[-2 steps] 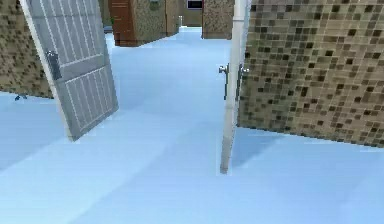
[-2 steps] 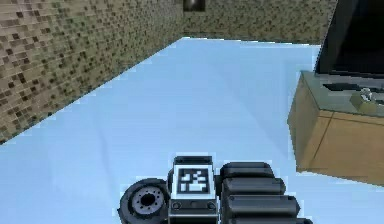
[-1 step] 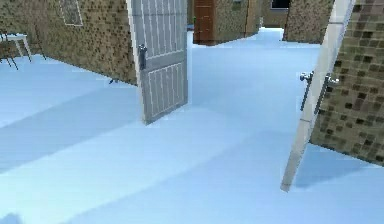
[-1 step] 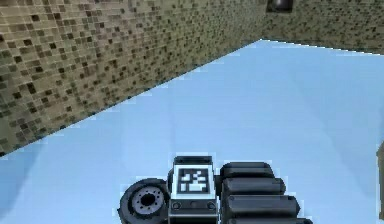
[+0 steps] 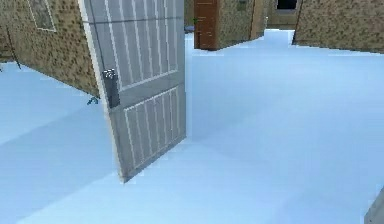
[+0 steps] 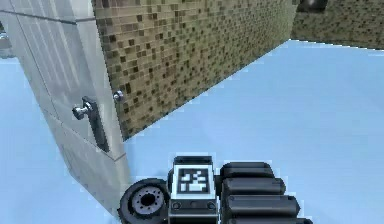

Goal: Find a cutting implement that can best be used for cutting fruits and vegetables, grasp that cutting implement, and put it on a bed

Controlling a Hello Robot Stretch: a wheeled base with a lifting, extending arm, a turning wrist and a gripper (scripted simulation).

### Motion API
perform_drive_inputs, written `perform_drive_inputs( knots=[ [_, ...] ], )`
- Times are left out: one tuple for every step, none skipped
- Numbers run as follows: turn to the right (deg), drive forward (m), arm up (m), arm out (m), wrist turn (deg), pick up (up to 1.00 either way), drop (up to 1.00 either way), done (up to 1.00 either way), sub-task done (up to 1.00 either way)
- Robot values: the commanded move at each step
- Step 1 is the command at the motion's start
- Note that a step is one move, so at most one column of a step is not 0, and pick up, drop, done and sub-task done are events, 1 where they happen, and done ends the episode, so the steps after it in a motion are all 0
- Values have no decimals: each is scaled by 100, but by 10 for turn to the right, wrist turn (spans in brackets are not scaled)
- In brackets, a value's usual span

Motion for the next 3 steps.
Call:
perform_drive_inputs(
  knots=[
    [-30, 0, 0, 0, 0, 0, 0, 0, 0],
    [0, 60, 0, 0, 0, 0, 0, 0, 0],
    [270, 0, 0, 0, 0, 0, 0, 0, 0]
  ],
)
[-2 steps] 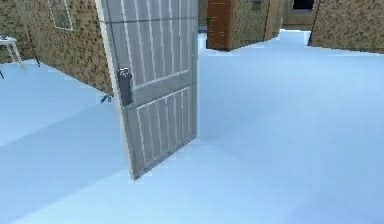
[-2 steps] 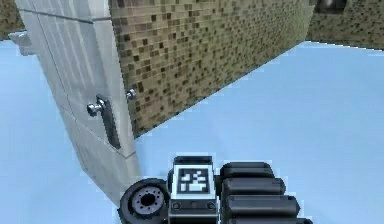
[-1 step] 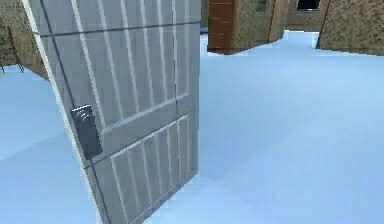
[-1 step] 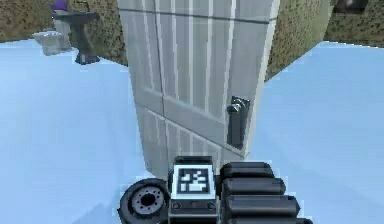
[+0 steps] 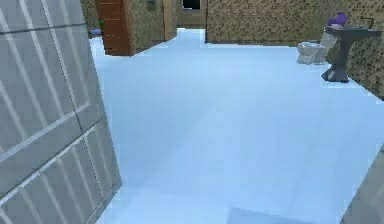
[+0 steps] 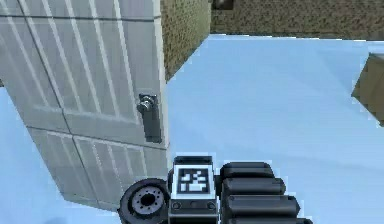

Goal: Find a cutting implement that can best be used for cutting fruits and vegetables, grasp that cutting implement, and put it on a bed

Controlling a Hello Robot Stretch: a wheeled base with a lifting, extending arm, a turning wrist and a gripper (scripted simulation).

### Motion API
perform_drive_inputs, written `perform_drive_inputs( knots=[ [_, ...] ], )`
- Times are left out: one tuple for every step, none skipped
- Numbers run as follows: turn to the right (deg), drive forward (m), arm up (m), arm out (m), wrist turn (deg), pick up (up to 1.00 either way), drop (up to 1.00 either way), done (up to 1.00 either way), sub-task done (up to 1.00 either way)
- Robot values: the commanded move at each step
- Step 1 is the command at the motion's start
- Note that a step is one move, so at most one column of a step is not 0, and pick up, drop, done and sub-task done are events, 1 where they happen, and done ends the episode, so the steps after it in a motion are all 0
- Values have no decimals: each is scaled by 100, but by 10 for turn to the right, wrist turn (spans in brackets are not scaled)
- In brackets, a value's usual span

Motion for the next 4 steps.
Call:
perform_drive_inputs(
  knots=[
    [0, 100, 0, 0, 0, 0, 0, 0, 0],
    [0, 100, 0, 0, 0, 0, 0, 0, 0],
    [0, 100, 0, 0, 0, 0, 0, 0, 0],
    [0, 100, 0, 0, 0, 0, 0, 0, 0]
  ],
)
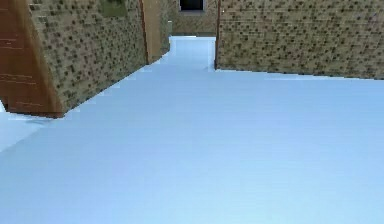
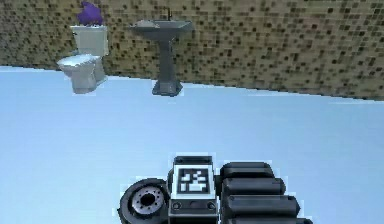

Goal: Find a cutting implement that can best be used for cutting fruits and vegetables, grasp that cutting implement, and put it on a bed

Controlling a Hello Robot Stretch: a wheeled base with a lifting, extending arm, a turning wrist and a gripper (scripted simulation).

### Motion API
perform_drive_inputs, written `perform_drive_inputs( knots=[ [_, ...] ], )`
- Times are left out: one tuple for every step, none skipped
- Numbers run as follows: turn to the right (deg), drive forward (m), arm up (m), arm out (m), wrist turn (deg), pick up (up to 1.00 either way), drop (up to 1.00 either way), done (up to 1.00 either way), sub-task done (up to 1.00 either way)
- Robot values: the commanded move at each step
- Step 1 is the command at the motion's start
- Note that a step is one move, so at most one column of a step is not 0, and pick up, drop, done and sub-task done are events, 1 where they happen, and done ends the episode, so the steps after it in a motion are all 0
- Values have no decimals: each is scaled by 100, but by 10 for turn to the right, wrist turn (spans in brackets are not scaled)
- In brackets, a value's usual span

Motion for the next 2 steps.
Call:
perform_drive_inputs(
  knots=[
    [0, 100, 0, 0, 0, 0, 0, 0, 0],
    [0, 100, 0, 0, 0, 0, 0, 0, 0]
  ],
)
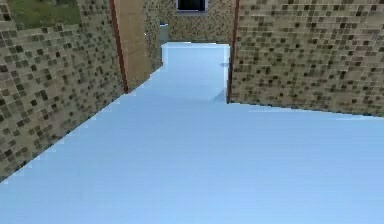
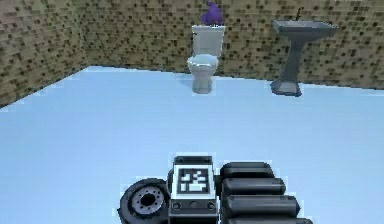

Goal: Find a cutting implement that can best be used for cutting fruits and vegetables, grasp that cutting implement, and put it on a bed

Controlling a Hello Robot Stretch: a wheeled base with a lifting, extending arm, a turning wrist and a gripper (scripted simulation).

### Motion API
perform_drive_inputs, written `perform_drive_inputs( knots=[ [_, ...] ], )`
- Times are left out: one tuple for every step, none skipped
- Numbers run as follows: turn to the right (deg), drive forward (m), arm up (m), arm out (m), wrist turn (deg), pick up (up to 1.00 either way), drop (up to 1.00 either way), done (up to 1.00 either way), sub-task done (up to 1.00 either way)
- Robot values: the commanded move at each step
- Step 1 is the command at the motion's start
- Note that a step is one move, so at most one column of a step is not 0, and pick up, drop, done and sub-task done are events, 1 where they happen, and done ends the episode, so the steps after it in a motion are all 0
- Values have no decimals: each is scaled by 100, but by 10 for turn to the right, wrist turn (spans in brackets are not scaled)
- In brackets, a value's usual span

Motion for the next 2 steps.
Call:
perform_drive_inputs(
  knots=[
    [0, 100, 0, 0, 0, 0, 0, 0, 0],
    [0, 100, 0, 0, 0, 0, 0, 0, 0]
  ],
)
